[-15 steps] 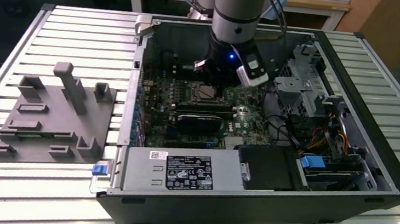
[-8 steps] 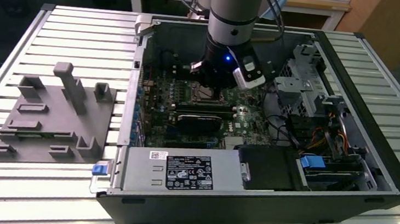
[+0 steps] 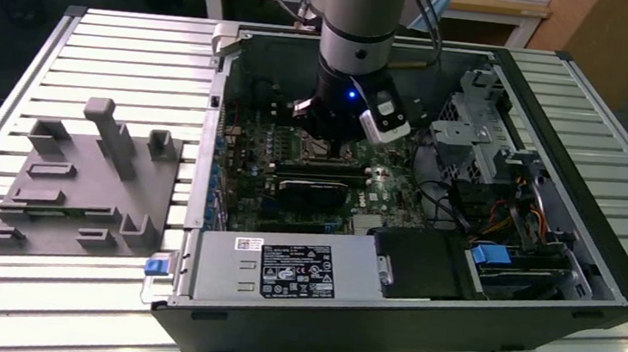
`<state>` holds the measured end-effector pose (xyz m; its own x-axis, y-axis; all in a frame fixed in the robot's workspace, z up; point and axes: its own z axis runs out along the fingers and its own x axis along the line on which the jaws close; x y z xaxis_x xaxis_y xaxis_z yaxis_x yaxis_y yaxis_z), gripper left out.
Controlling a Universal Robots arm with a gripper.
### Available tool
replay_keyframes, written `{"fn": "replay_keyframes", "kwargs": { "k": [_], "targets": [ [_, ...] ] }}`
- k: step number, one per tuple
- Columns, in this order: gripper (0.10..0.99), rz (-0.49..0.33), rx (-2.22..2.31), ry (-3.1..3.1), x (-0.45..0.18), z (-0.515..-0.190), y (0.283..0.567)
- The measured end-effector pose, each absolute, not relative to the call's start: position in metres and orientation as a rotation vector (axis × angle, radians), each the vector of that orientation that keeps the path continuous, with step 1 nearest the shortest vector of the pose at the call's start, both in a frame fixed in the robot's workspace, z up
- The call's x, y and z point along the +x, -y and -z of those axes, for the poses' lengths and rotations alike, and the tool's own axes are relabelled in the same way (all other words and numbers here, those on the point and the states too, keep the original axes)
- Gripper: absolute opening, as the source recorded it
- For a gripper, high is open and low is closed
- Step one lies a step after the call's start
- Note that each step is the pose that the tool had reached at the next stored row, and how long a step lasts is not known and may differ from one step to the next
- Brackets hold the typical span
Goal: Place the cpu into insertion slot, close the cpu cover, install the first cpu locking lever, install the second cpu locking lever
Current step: 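Install the second cpu locking lever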
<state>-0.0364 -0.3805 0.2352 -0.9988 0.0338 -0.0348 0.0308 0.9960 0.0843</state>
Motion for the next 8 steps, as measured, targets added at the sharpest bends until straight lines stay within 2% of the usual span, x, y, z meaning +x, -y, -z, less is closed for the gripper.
{"fn": "replay_keyframes", "kwargs": {
  "k": [8],
  "targets": [
    [0.106,-0.165,0.051,-3.101,-0.051,-0.233,0.381]
  ]
}}
